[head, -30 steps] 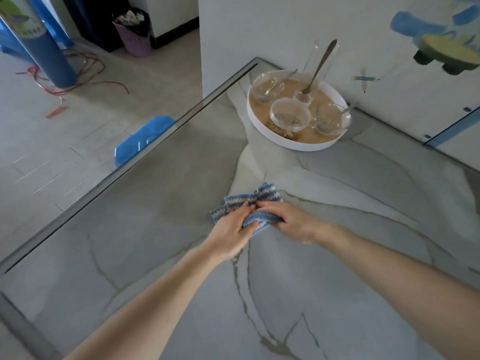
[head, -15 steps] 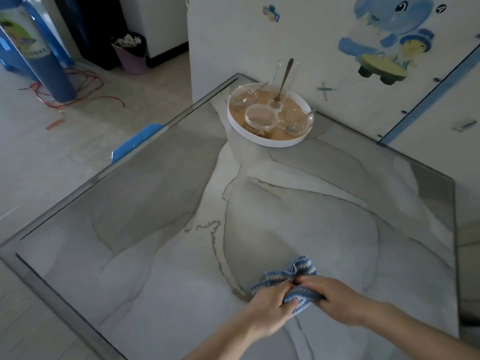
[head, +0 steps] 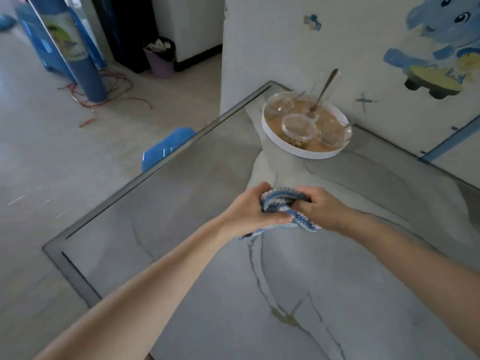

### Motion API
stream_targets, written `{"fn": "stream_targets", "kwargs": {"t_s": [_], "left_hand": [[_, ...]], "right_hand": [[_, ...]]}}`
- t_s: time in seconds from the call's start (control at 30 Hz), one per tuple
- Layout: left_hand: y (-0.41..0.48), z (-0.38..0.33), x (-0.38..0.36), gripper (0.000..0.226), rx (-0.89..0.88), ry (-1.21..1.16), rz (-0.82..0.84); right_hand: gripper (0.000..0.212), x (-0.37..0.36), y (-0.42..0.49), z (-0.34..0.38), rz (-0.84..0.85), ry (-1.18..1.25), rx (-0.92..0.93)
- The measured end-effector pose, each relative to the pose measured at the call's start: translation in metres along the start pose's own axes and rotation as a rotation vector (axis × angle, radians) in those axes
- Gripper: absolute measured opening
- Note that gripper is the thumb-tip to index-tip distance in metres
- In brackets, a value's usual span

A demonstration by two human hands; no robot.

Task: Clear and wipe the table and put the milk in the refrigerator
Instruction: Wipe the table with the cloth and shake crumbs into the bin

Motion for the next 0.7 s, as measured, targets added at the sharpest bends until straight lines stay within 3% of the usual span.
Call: {"fn": "stream_targets", "kwargs": {"t_s": [0.17, 0.23, 0.37, 0.47, 0.6, 0.7], "left_hand": [[0.024, 0.023, 0.110, 0.017, -0.067, 0.251, -0.213], [0.030, 0.041, 0.137, 0.012, -0.061, 0.341, -0.234], [0.016, 0.115, 0.155, 0.014, 0.072, 0.463, -0.111], [-0.006, 0.157, 0.161, 0.014, 0.108, 0.420, -0.088], [-0.023, 0.169, 0.171, 0.038, 0.090, 0.360, -0.137], [-0.033, 0.167, 0.168, 0.043, 0.085, 0.365, -0.112]], "right_hand": [[0.006, -0.013, 0.073, 0.082, -0.176, 0.054, 0.190], [0.014, -0.025, 0.096, 0.100, -0.228, 0.094, 0.220], [0.025, -0.108, 0.139, 0.098, -0.044, 0.018, 0.178], [0.033, -0.166, 0.144, 0.098, 0.097, 0.101, 0.188], [0.043, -0.187, 0.150, 0.104, 0.128, 0.054, 0.182], [0.042, -0.193, 0.146, 0.108, 0.218, -0.011, 0.173]]}}
Point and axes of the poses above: each hand's wrist, its own y-axis towards the middle knuckle, its own x-axis out of the back of the hand, z = x × y, the point moved 10 cm from there along y, towards the middle knuckle, and after that the axes turned 6 degrees about -x, right-handed, at the moved point
